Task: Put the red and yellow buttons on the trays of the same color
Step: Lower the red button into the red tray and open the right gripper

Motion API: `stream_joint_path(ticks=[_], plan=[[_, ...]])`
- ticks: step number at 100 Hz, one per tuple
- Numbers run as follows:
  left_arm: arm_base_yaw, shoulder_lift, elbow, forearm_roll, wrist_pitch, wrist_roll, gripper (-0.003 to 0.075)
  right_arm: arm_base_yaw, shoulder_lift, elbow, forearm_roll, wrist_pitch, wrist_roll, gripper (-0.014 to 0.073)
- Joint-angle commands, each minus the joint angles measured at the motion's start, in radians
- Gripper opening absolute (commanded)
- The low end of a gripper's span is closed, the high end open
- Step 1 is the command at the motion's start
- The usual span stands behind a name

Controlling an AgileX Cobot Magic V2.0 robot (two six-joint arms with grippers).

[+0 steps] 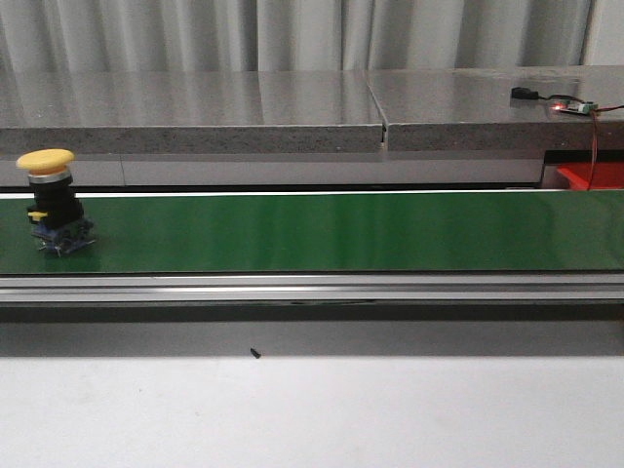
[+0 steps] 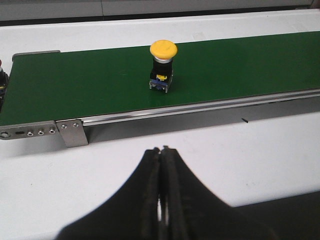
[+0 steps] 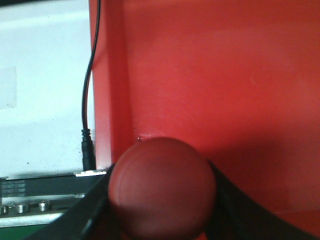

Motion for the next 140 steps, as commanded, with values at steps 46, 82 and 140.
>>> stream_joint_path(ticks=[46,82,140], plan=[[-0.007,0.011,-0.023,-0.013,-0.063,-0.005,-0.0019,-0.006,0.009,-0.025,0.019,-0.007,0.0,0.0591],[-0.007,0.011,-0.023,-0.013,-0.063,-0.005,-0.0019,-0.005,-0.142,0.045,0.021,-0.089,-0.002,0.0549],[-0.007,0.011,-0.023,-0.013,-0.063,-0.005,-0.0019,0.242,-0.363,0.144,0.025,0.009,-0.032,0.0549]])
